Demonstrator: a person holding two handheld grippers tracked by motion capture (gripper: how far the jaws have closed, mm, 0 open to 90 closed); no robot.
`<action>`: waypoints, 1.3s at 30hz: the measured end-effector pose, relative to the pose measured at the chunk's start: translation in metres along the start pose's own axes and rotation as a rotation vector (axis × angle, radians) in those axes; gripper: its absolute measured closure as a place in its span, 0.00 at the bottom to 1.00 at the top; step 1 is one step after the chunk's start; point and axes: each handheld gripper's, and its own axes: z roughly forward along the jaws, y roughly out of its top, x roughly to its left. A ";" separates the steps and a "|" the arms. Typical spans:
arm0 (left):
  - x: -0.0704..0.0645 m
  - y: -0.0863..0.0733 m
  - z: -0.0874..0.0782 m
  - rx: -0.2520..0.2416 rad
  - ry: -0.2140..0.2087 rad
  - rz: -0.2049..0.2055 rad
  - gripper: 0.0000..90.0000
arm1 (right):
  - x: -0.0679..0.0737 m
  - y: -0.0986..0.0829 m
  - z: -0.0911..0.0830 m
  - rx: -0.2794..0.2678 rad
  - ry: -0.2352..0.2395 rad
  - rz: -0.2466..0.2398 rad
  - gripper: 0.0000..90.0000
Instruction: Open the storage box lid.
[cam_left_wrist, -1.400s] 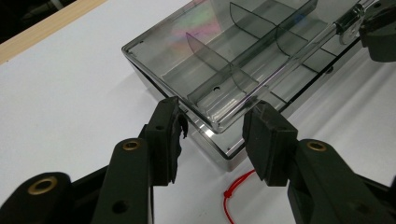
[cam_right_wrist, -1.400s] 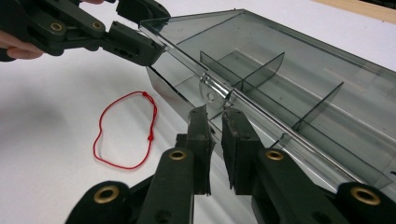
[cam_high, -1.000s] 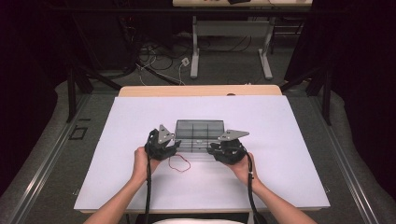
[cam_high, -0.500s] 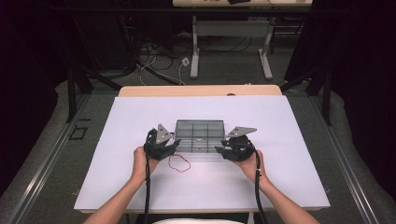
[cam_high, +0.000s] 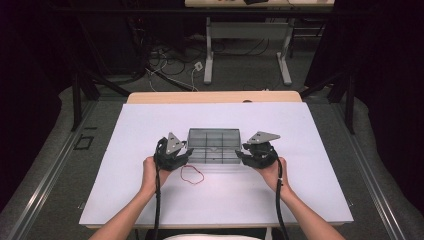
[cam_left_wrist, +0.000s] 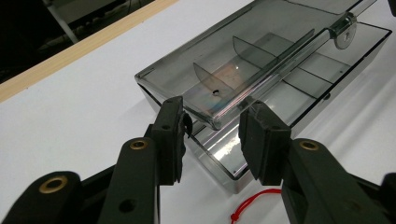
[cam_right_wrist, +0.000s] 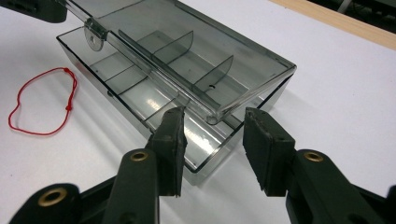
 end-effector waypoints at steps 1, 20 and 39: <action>0.000 0.000 0.000 -0.003 -0.001 -0.002 0.67 | 0.000 0.000 -0.001 -0.001 -0.002 -0.002 0.66; 0.000 0.002 -0.001 -0.026 0.016 0.003 0.68 | 0.002 0.005 -0.003 -0.045 -0.031 -0.031 0.72; 0.006 0.010 -0.002 -0.047 0.009 -0.023 0.70 | -0.001 0.013 -0.003 -0.056 -0.049 -0.030 0.74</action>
